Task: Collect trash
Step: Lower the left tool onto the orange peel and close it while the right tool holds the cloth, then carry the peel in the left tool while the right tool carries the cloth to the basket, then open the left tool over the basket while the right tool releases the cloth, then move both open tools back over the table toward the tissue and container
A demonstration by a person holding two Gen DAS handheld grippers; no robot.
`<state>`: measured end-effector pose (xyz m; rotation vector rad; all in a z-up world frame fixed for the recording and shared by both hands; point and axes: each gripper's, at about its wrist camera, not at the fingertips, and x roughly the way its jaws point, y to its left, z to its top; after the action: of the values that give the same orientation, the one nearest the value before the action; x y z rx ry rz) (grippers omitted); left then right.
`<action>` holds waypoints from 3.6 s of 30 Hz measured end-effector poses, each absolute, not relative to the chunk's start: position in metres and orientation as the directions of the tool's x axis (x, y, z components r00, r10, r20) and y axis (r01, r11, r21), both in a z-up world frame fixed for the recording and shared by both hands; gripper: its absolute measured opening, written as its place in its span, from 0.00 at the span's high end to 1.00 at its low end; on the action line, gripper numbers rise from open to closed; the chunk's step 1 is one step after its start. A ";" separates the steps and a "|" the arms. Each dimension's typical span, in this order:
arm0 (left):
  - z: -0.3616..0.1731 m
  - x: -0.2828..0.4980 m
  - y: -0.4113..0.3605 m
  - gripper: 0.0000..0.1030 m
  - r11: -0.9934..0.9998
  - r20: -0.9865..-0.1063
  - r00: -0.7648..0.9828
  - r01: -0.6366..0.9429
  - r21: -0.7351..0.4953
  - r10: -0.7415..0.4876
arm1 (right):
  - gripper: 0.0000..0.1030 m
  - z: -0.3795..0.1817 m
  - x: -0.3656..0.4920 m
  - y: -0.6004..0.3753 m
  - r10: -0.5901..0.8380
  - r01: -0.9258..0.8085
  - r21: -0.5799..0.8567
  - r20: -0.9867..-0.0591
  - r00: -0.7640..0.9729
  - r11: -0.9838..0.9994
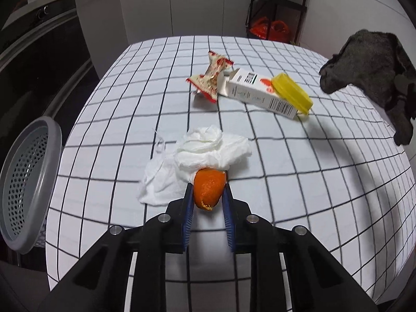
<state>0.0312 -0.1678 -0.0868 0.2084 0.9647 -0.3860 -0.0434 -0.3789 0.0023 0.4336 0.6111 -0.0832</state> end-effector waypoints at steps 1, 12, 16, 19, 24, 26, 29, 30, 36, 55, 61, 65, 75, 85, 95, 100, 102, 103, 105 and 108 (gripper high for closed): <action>-0.089 0.030 -0.165 0.77 0.914 -0.833 0.506 0.406 0.003 -0.223 | 0.81 0.003 -0.044 -0.378 0.050 0.201 0.368 -0.571 0.819 0.908; -0.087 0.018 -0.148 0.44 0.926 -0.822 0.525 0.377 -0.008 -0.221 | 0.81 0.005 -0.043 -0.375 0.057 0.188 0.366 -0.565 0.823 0.911; -0.087 0.015 -0.148 0.44 0.925 -0.820 0.529 0.379 -0.003 -0.219 | 0.81 0.004 -0.043 -0.373 0.057 0.189 0.367 -0.565 0.823 0.911; -0.087 0.014 -0.147 0.49 0.927 -0.821 0.528 0.374 -0.006 -0.218 | 0.81 0.005 -0.043 -0.373 0.056 0.189 0.365 -0.566 0.822 0.912; -0.089 0.011 -0.146 0.79 0.928 -0.826 0.514 0.372 -0.028 -0.231 | 0.81 0.005 -0.043 -0.373 0.055 0.190 0.365 -0.566 0.822 0.911; -0.089 0.011 -0.146 0.80 0.927 -0.825 0.514 0.373 -0.033 -0.236 | 0.81 0.005 -0.043 -0.373 0.056 0.189 0.364 -0.566 0.822 0.912; -0.088 0.011 -0.145 0.83 0.926 -0.822 0.515 0.375 -0.039 -0.243 | 0.81 0.004 -0.043 -0.373 0.054 0.190 0.363 -0.567 0.822 0.912; -0.087 0.011 -0.145 0.84 0.926 -0.822 0.514 0.376 -0.041 -0.245 | 0.81 0.004 -0.043 -0.373 0.056 0.190 0.365 -0.567 0.822 0.912; -0.083 0.005 -0.143 0.86 0.921 -0.818 0.514 0.387 -0.048 -0.259 | 0.81 0.004 -0.042 -0.374 0.056 0.188 0.363 -0.566 0.822 0.912; -0.013 0.011 -0.050 0.87 0.960 -0.720 0.670 0.279 0.015 -0.184 | 0.81 0.016 -0.026 -0.304 0.157 0.057 0.352 -0.549 0.821 0.934; 0.003 0.036 0.005 0.87 0.979 -0.690 0.717 0.192 0.066 -0.094 | 0.81 0.021 0.001 -0.246 0.250 -0.042 0.363 -0.547 0.799 0.931; 0.007 0.052 0.039 0.87 0.988 -0.681 0.731 0.133 0.076 -0.046 | 0.81 0.024 0.019 -0.197 0.277 -0.106 0.320 -0.557 0.783 0.941; -0.010 0.084 0.110 0.87 0.999 -0.708 0.706 -0.002 0.048 0.035 | 0.81 0.013 0.074 -0.080 0.400 -0.258 0.315 -0.583 0.707 0.913; -0.028 0.102 0.149 0.86 0.996 -0.731 0.677 -0.065 0.057 0.086 | 0.81 -0.013 0.107 0.002 0.430 -0.341 0.268 -0.656 0.620 0.901; -0.034 0.111 0.161 0.77 0.996 -0.758 0.647 -0.076 0.039 0.079 | 0.79 -0.027 0.121 0.020 0.426 -0.360 0.253 -0.700 0.573 0.898; -0.032 0.108 0.164 0.54 0.996 -0.755 0.650 -0.088 0.033 0.082 | 0.67 -0.022 0.123 0.016 0.420 -0.345 0.254 -0.688 0.592 0.904; -0.031 0.109 0.164 0.54 0.996 -0.754 0.652 -0.089 0.031 0.082 | 0.67 -0.021 0.122 0.014 0.416 -0.341 0.253 -0.687 0.595 0.905; -0.031 0.108 0.165 0.54 0.995 -0.754 0.652 -0.090 0.031 0.082 | 0.67 -0.021 0.122 0.013 0.416 -0.339 0.254 -0.688 0.595 0.906; -0.032 0.108 0.164 0.54 0.996 -0.755 0.651 -0.088 0.027 0.078 | 0.67 -0.023 0.120 0.014 0.413 -0.337 0.253 -0.689 0.596 0.907; -0.032 0.107 0.161 0.53 0.996 -0.755 0.652 -0.082 0.030 0.076 | 0.67 -0.024 0.118 0.012 0.413 -0.332 0.256 -0.689 0.596 0.908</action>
<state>0.1066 0.1605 -0.0319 -0.0070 0.8566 0.0894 0.1182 0.0119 -0.0236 0.1050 0.8261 0.4333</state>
